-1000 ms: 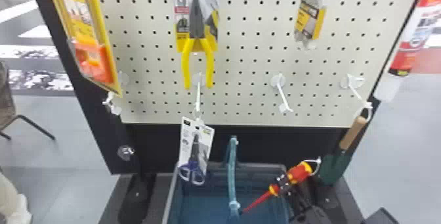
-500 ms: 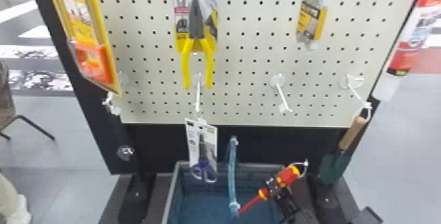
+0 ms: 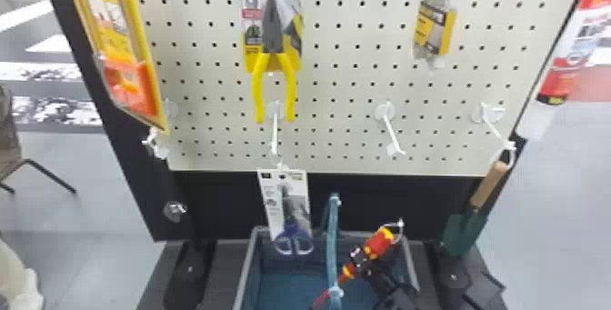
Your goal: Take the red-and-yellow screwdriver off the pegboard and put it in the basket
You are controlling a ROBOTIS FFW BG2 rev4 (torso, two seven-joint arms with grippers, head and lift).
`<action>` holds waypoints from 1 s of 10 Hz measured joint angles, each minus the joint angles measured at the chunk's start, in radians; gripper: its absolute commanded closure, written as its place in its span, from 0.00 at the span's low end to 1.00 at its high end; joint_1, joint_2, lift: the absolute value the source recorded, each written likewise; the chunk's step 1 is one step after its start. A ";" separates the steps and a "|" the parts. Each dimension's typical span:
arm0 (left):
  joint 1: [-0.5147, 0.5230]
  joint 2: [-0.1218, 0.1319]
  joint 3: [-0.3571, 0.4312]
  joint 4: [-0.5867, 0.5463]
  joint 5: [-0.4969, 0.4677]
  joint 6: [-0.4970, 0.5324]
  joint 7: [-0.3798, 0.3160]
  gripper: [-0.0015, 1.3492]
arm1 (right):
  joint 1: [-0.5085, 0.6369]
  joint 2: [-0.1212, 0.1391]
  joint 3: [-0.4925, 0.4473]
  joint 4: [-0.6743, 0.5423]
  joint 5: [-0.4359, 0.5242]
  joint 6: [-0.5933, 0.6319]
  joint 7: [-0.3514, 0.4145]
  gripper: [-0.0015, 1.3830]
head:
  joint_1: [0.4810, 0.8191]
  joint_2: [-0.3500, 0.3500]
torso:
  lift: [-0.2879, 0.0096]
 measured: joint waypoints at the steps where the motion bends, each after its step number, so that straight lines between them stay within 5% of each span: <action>1: -0.001 0.002 0.000 0.000 0.001 -0.001 0.000 0.27 | -0.009 -0.001 0.000 0.000 0.011 -0.002 0.011 0.12 | 0.20 0.50 | 0.63; 2: -0.001 0.003 0.000 0.000 0.001 -0.001 0.000 0.27 | -0.015 -0.002 0.000 -0.003 0.023 -0.009 0.016 0.05 | 0.20 0.50 | 0.63; 4: -0.001 0.005 -0.002 0.000 0.001 -0.001 0.000 0.27 | -0.018 -0.004 0.000 -0.013 0.031 -0.017 0.018 0.12 | 0.20 0.50 | 0.63; 10: -0.001 0.005 -0.003 0.000 0.001 -0.001 0.000 0.27 | -0.013 -0.005 0.000 -0.021 0.028 -0.026 0.019 0.13 | 0.20 0.50 | 0.63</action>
